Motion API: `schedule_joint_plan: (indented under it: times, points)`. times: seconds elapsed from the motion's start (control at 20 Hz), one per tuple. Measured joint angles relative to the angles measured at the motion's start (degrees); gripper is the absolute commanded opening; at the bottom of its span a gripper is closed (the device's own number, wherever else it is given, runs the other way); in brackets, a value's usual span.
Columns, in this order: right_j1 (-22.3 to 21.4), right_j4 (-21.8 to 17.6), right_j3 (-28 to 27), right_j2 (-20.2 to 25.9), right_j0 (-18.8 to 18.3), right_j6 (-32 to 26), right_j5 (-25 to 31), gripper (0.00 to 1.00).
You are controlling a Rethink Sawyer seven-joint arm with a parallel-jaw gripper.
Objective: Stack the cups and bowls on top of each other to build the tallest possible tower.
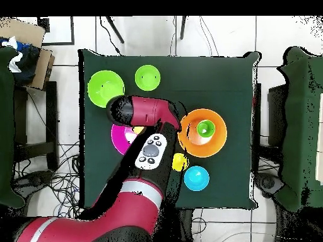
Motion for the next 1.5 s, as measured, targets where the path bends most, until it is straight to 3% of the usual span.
schedule_joint_plan:
  times: [0.55,1.5]
  points:
    - [1.5,4.8,-1.6,-2.9,3.0,4.0,2.9,1.0]
    - [6.1,10.4,-8.0,-8.2,3.2,6.8,10.3,1.0]
